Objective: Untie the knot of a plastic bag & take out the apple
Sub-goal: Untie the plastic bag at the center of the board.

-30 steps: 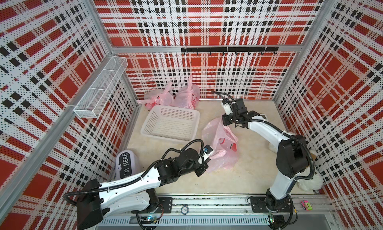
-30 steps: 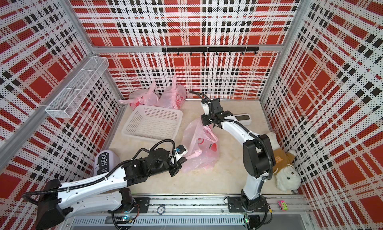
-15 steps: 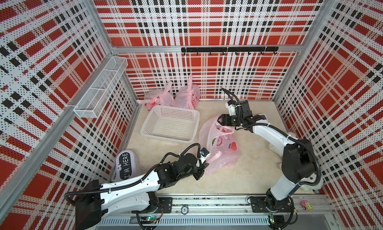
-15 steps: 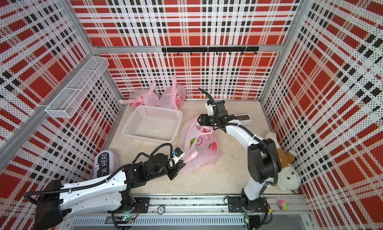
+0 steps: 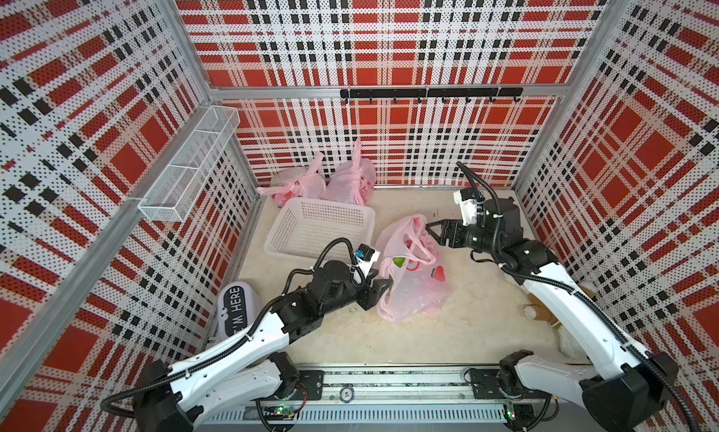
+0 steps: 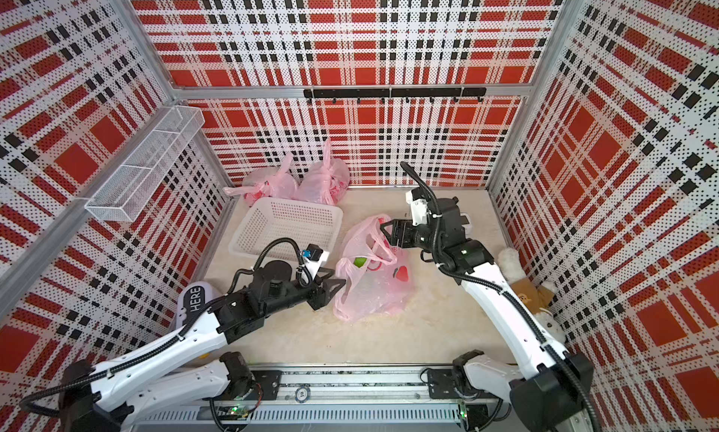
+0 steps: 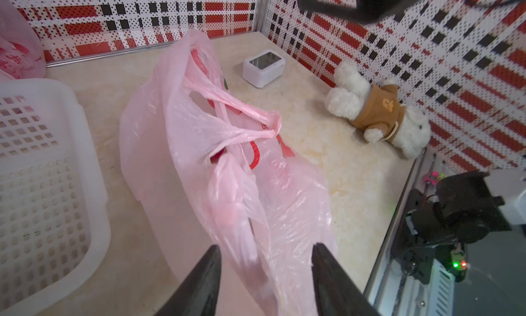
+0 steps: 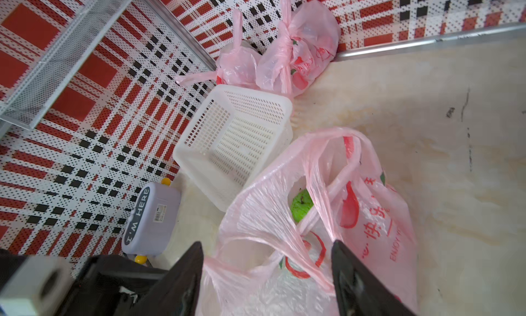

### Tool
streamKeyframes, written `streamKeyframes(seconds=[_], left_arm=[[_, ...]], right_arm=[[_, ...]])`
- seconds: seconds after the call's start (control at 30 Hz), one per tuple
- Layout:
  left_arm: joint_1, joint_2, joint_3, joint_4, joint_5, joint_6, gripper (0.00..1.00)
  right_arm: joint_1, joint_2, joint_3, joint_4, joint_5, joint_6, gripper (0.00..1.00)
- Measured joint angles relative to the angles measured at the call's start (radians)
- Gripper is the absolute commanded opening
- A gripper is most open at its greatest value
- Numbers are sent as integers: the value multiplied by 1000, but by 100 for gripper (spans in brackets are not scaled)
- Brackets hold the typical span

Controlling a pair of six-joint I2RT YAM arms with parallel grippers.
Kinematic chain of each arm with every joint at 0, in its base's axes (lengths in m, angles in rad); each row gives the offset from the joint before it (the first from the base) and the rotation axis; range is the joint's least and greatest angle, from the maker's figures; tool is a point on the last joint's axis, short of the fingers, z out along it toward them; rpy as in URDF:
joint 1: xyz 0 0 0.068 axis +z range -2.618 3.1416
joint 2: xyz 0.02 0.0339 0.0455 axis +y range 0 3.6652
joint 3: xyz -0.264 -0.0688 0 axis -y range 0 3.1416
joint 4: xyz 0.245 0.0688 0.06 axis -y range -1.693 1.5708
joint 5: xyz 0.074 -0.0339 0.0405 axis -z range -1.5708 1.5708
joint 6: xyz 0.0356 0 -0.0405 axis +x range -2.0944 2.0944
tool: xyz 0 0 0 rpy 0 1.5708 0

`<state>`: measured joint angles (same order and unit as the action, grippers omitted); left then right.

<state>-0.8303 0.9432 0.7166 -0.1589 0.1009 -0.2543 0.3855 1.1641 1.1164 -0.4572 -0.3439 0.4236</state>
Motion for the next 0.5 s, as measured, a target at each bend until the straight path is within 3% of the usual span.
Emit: streamKeyframes(seconds=[0.1, 0.2, 0.27, 0.5], left_arm=[[53, 36, 65, -4, 26, -37, 43], [74, 104, 99, -2, 49, -58, 21], [60, 155, 103, -5, 53, -55, 14], [-90, 243, 89, -27, -5, -45, 10]], right_arm=[[9, -21, -84, -22, 23, 29, 71], [40, -21, -177, -25, 31, 71, 71], [65, -21, -231, -21, 30, 106, 72], [143, -18, -326, 53, 45, 208, 75]])
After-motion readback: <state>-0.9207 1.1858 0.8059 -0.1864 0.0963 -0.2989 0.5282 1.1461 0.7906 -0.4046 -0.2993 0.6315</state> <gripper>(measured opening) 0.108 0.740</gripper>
